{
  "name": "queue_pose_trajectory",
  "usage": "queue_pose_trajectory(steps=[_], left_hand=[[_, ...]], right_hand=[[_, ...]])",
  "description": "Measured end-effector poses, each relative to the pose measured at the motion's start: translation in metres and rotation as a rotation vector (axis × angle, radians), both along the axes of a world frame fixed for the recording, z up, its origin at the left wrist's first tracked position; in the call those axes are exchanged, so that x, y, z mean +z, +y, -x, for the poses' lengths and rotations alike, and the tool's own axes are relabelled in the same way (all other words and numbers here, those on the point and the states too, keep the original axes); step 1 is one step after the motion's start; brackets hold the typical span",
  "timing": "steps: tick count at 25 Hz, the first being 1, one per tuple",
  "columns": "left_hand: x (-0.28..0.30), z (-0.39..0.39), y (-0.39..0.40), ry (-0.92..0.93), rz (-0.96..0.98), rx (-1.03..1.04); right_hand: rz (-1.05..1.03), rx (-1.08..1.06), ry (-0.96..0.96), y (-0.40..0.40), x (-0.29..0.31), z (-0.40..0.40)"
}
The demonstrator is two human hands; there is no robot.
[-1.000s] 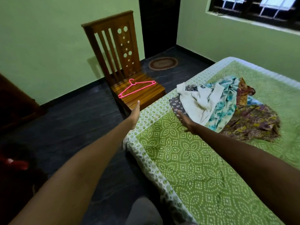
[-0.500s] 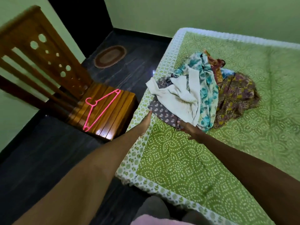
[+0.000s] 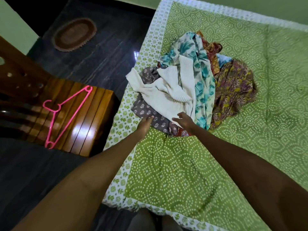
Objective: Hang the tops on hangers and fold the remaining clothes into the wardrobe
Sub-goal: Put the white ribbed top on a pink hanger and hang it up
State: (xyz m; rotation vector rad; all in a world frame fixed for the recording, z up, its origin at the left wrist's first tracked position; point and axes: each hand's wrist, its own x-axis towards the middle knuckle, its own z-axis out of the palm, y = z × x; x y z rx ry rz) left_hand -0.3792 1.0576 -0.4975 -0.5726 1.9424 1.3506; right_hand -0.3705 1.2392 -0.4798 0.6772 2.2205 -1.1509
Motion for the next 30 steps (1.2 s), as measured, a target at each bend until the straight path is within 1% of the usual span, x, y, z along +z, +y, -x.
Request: queue_pose_trajectory(steps=[2, 4, 7, 9, 10, 11, 13, 15, 17, 19, 20, 22, 25, 27, 28, 30], left_hand=[[-0.028, 0.023, 0.002, 0.041, 0.062, -0.053], [-0.053, 0.047, 0.004, 0.118, 0.152, -0.195], [-0.082, 0.091, 0.009, 0.371, 0.282, -0.509], [-0.095, 0.126, 0.021, 0.551, 0.378, -0.796], [-0.097, 0.144, 0.029, 0.607, 0.449, -0.924], [-0.102, 0.161, 0.037, 0.637, 0.531, -1.023], [-0.103, 0.182, 0.053, 0.612, 0.695, -1.125], [-0.104, 0.184, 0.061, 0.571, 0.818, -1.150], [-0.106, 0.168, 0.060, 0.509, 0.850, -1.140], [-0.109, 0.144, 0.053, 0.429, 0.827, -1.132], [-0.109, 0.130, 0.046, 0.418, 0.801, -1.153], [-0.110, 0.106, 0.026, 0.428, 0.736, -1.181], [-0.103, 0.064, -0.011, 0.510, 0.655, -1.148], [-0.090, 0.037, -0.030, 0.574, 0.597, -1.053], [-0.079, 0.026, -0.035, 0.561, 0.552, -0.952], [-0.053, 0.013, -0.042, 0.539, 0.488, -0.740]], right_hand=[[-0.051, -0.032, -0.010, 0.008, -0.031, 0.029], [-0.063, -0.052, -0.034, 0.015, -0.062, 0.046], [-0.141, -0.030, -0.030, 0.024, -0.104, 0.055], [-0.257, -0.009, 0.053, 0.031, -0.127, 0.058], [-0.297, -0.001, 0.085, 0.034, -0.137, 0.060], [-0.314, 0.006, 0.100, 0.036, -0.144, 0.062], [-0.270, 0.004, 0.056, 0.040, -0.150, 0.057], [-0.206, 0.025, -0.040, 0.047, -0.153, 0.046], [-0.181, 0.080, -0.058, 0.055, -0.154, 0.028], [-0.190, 0.098, 0.011, 0.057, -0.146, 0.011], [-0.194, 0.109, 0.073, 0.056, -0.142, 0.005], [-0.193, 0.143, 0.204, 0.053, -0.136, -0.003], [-0.171, 0.141, 0.287, 0.044, -0.109, -0.011], [-0.153, 0.141, 0.288, 0.042, -0.091, -0.018], [-0.143, 0.165, 0.268, 0.040, -0.077, -0.022], [-0.171, 0.312, 0.203, 0.036, -0.051, -0.028]])
